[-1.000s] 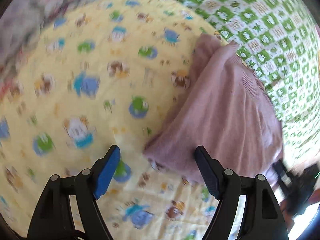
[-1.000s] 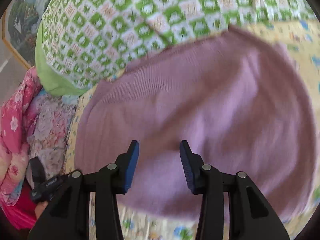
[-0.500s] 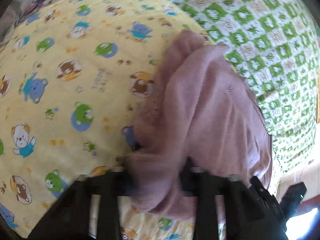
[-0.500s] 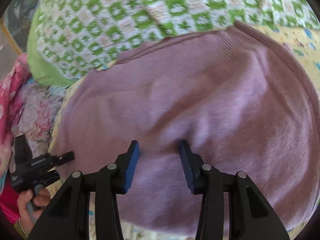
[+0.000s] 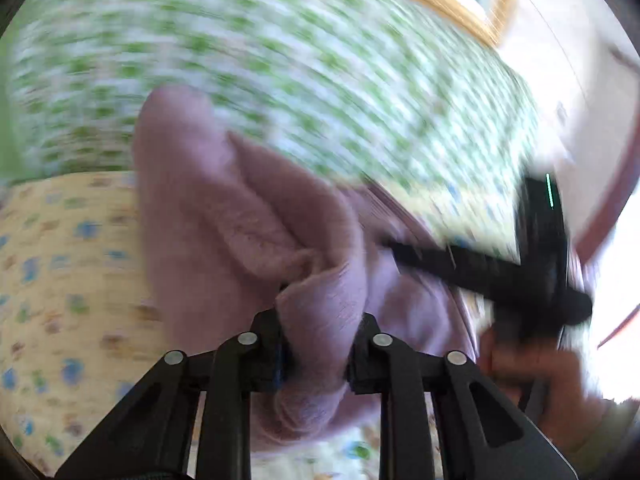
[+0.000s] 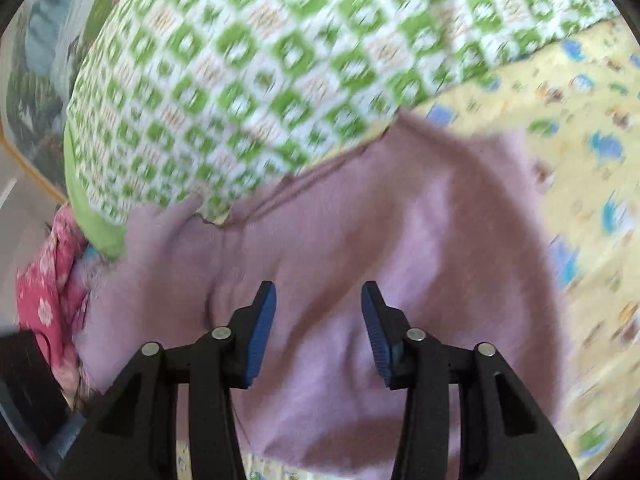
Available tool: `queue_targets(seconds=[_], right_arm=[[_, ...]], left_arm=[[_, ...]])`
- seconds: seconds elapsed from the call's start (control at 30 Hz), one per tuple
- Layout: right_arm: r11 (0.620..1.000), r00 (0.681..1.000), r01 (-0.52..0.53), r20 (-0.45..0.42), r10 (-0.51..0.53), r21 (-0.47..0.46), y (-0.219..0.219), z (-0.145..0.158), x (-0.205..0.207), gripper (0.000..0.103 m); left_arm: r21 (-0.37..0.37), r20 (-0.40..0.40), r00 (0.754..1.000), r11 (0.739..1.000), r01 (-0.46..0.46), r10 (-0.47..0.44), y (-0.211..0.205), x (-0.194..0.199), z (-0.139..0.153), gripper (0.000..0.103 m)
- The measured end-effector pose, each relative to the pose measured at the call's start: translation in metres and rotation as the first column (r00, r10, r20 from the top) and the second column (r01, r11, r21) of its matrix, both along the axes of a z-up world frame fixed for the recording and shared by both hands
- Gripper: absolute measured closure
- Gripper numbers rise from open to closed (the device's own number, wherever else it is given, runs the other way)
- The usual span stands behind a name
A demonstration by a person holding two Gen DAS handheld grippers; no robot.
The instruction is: Fold small clothes
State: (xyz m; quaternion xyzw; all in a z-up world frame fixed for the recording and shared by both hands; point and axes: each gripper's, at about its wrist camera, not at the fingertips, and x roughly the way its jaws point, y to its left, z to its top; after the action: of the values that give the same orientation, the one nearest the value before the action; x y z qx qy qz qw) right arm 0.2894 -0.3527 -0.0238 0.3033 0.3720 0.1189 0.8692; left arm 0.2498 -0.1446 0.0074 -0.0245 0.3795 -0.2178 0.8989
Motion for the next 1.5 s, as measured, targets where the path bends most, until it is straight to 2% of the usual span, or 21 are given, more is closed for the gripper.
queue_targets(seconds=[0.1, 0.17, 0.23, 0.27, 0.37, 0.4, 0.5, 0.6, 0.67, 0.77, 0.87, 0.97, 1.0, 1.03, 1.1, 1.2, 1.37, 1.5], right_arm=[[1.0, 1.0, 0.001, -0.02, -0.001, 0.004, -0.019, 0.001, 0.009, 0.05], [1.0, 0.999, -0.012, -0.044, 0.013, 0.014, -0.023, -0.004, 0.014, 0.049], [0.999, 0.998, -0.037, -0.042, 0.038, 0.016, -0.023, -0.008, 0.016, 0.045], [0.999, 0.998, -0.05, -0.038, 0.05, 0.015, -0.021, -0.009, 0.017, 0.043], [0.996, 0.995, -0.089, -0.035, 0.09, 0.024, -0.012, -0.013, 0.025, 0.041], [0.995, 0.994, -0.102, -0.037, 0.103, 0.023, -0.007, -0.014, 0.028, 0.041], [0.991, 0.99, -0.134, -0.033, 0.135, 0.02, 0.004, -0.015, 0.037, 0.04], [0.986, 0.986, -0.164, -0.032, 0.164, 0.013, 0.013, -0.015, 0.048, 0.036], [0.985, 0.984, -0.175, -0.043, 0.175, -0.004, 0.018, -0.016, 0.055, 0.036], [0.979, 0.979, -0.201, -0.048, 0.199, -0.034, 0.027, -0.015, 0.065, 0.036], [0.967, 0.965, -0.253, -0.084, 0.249, -0.036, 0.036, -0.021, 0.077, 0.034], [0.961, 0.958, -0.271, -0.108, 0.265, -0.05, 0.042, -0.028, 0.079, 0.034], [0.957, 0.955, -0.284, -0.104, 0.277, -0.054, 0.045, -0.028, 0.078, 0.045], [0.954, 0.952, -0.294, -0.106, 0.287, -0.056, 0.047, -0.028, 0.077, 0.061], [0.952, 0.947, -0.304, -0.119, 0.299, -0.031, 0.048, -0.029, 0.075, 0.084], [0.955, 0.953, -0.294, -0.088, 0.29, -0.038, 0.046, -0.015, 0.066, 0.088], [0.968, 0.968, -0.25, 0.01, 0.25, -0.032, 0.021, 0.036, 0.043, 0.089], [0.973, 0.977, -0.213, 0.015, 0.215, -0.093, -0.011, 0.057, 0.027, 0.089]], left_arm=[[0.069, -0.079, 0.993, 0.994, 0.089, -0.084, -0.037, 0.0, -0.035, 0.071], [0.081, -0.105, 0.99, 0.992, 0.101, -0.093, -0.041, -0.003, -0.046, 0.067], [0.066, -0.108, 0.989, 0.992, 0.103, -0.096, -0.035, -0.007, -0.045, 0.059], [0.045, -0.115, 0.988, 0.993, 0.108, -0.102, -0.031, -0.009, -0.043, 0.051], [-0.003, -0.112, 0.989, 0.995, 0.098, -0.098, -0.01, -0.017, -0.03, 0.043], [-0.014, -0.109, 0.991, 0.997, 0.078, -0.079, 0.0, -0.019, -0.026, 0.039], [-0.071, -0.142, 0.99, 0.997, -0.028, 0.018, 0.033, -0.017, -0.021, 0.038], [-0.112, -0.192, 0.974, 0.983, -0.146, 0.123, 0.067, -0.009, -0.025, 0.038], [-0.137, -0.228, 0.961, 0.972, -0.193, 0.159, 0.08, -0.003, -0.032, 0.038], [-0.146, -0.308, 0.933, 0.959, -0.241, 0.187, 0.098, 0.018, -0.052, 0.037], [-0.221, -0.402, 0.902, 0.94, -0.261, 0.156, 0.105, 0.036, -0.075, 0.036], [-0.237, -0.431, 0.892, 0.936, -0.26, 0.139, 0.103, 0.043, -0.085, 0.033], [-0.23, -0.432, 0.891, 0.939, -0.256, 0.137, 0.101, 0.044, -0.087, 0.032], [-0.224, -0.432, 0.891, 0.942, -0.251, 0.135, 0.099, 0.044, -0.088, 0.031], [-0.22, -0.434, 0.892, 0.944, -0.244, 0.129, 0.094, 0.041, -0.089, 0.031], [-0.207, -0.428, 0.895, 0.95, -0.234, 0.127, 0.085, 0.042, -0.086, 0.031], [-0.216, -0.394, 0.916, 0.961, -0.175, 0.078, 0.065, 0.045, -0.065, 0.029], [-0.21, -0.37, 0.929, 0.971, -0.113, 0.028, 0.043, 0.05, -0.056, 0.029]])
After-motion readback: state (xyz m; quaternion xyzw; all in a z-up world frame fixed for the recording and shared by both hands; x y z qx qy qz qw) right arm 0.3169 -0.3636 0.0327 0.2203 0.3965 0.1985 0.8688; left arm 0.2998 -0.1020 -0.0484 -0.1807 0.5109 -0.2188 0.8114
